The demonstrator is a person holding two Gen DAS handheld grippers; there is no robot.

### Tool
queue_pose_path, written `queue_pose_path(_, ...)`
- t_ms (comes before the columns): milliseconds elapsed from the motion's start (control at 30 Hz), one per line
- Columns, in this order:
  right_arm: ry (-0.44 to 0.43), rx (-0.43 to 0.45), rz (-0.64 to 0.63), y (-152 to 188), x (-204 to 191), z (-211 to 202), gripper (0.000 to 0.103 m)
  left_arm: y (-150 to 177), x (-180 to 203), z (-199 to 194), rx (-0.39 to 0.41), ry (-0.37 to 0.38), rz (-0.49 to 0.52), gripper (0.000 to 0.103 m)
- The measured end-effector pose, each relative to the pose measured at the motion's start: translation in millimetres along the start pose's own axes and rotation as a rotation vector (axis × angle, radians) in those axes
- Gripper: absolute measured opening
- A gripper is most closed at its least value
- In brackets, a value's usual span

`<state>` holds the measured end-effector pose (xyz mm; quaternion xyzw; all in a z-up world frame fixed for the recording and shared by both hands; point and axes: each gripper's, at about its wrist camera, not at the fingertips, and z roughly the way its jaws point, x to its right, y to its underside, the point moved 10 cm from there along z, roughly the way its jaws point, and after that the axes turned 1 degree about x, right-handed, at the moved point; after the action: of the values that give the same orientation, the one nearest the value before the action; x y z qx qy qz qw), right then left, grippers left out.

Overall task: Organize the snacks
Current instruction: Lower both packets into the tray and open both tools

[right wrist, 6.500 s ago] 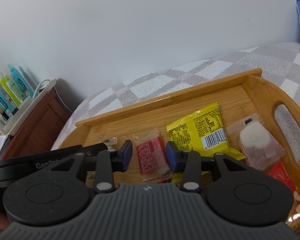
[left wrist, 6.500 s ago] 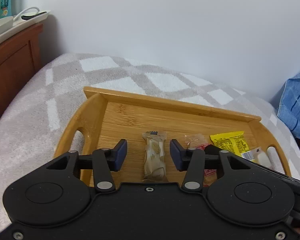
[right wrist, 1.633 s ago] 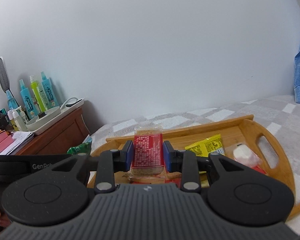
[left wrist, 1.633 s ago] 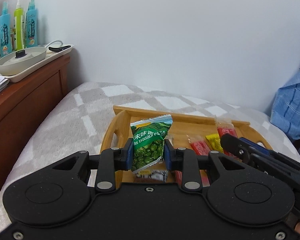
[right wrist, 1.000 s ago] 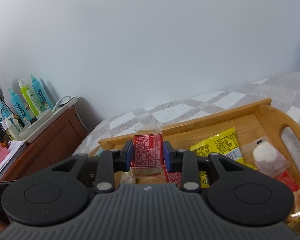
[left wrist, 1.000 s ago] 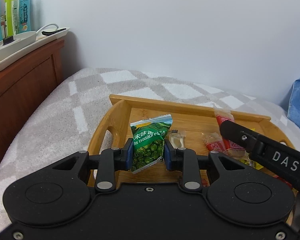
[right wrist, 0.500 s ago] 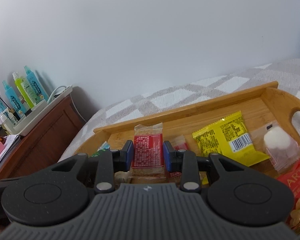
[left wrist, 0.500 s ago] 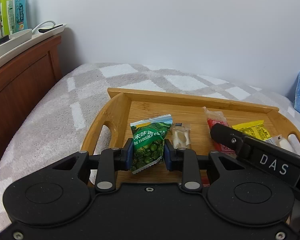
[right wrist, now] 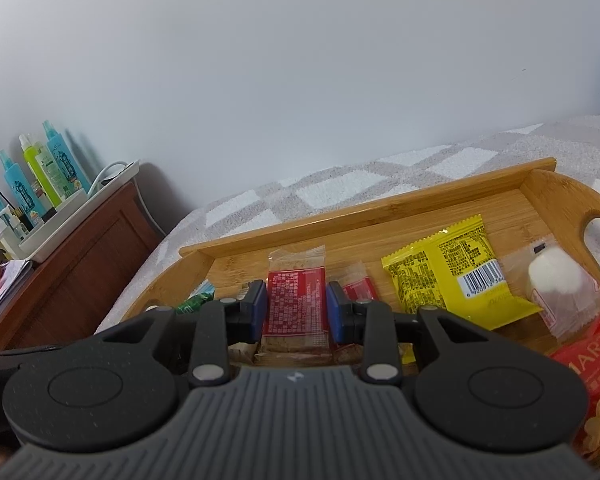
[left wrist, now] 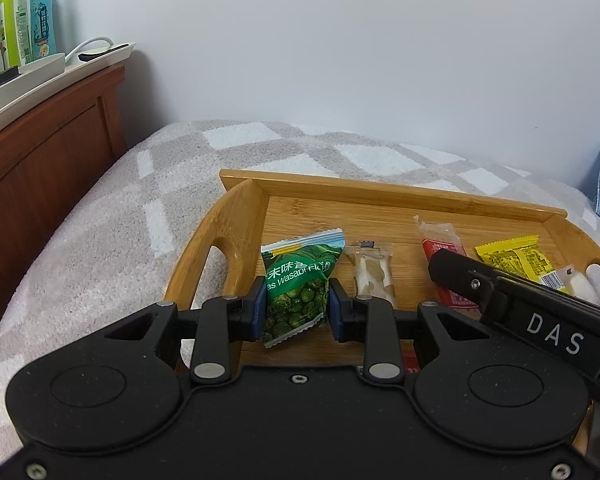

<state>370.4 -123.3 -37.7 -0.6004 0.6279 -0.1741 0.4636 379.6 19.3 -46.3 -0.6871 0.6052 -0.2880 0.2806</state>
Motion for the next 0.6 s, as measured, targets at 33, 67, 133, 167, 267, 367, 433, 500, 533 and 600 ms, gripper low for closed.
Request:
queue_pose_path(33,0.002,-0.001,-0.001,0.0,0.0,0.6,0.037,-0.1,-0.1,0.1,0.001,-0.001,0.002,0.029)
queue_pose_path(67,0.004,-0.003,-0.001,0.1,0.2,1.2,0.037,-0.2,-0.3,-0.1,0.002,-0.002,0.004,0.029)
queue_pose_path(133,0.009,-0.011,-0.005,0.6,0.1,2.9,0.037,0.0,-0.9,0.0,0.001,-0.001,0.004,0.029)
queue_pose_path(167,0.010,-0.016,-0.007,1.2,0.1,3.5,0.037,0.3,-0.8,0.0,-0.001,-0.002,0.004,0.029)
queue_pose_path(267,0.014,-0.033,-0.011,3.4,-0.6,5.8,0.038,0.6,-1.1,0.5,-0.008,-0.008,0.006,0.029)
queue_pose_path(367,0.015,-0.032,-0.016,3.8,-0.7,5.9,0.038,0.0,-0.2,1.6,-0.014,-0.017,0.017,0.029)
queue_pose_path(433,0.014,-0.032,-0.011,3.8,0.0,5.4,0.038,-0.5,-0.2,2.2,-0.015,-0.019,0.016,0.029)
queue_pose_path(500,0.014,-0.031,-0.008,3.6,0.7,5.3,0.039,-0.7,-0.7,2.7,-0.016,-0.019,0.013,0.030)
queue_pose_path(533,0.015,-0.031,-0.007,3.4,0.9,5.5,0.039,-0.5,-0.6,2.7,-0.016,-0.019,0.014,0.030)
queue_pose_path(600,0.018,-0.028,-0.009,3.4,0.8,5.3,0.039,-0.3,-0.9,2.8,-0.015,-0.020,0.019,0.030)
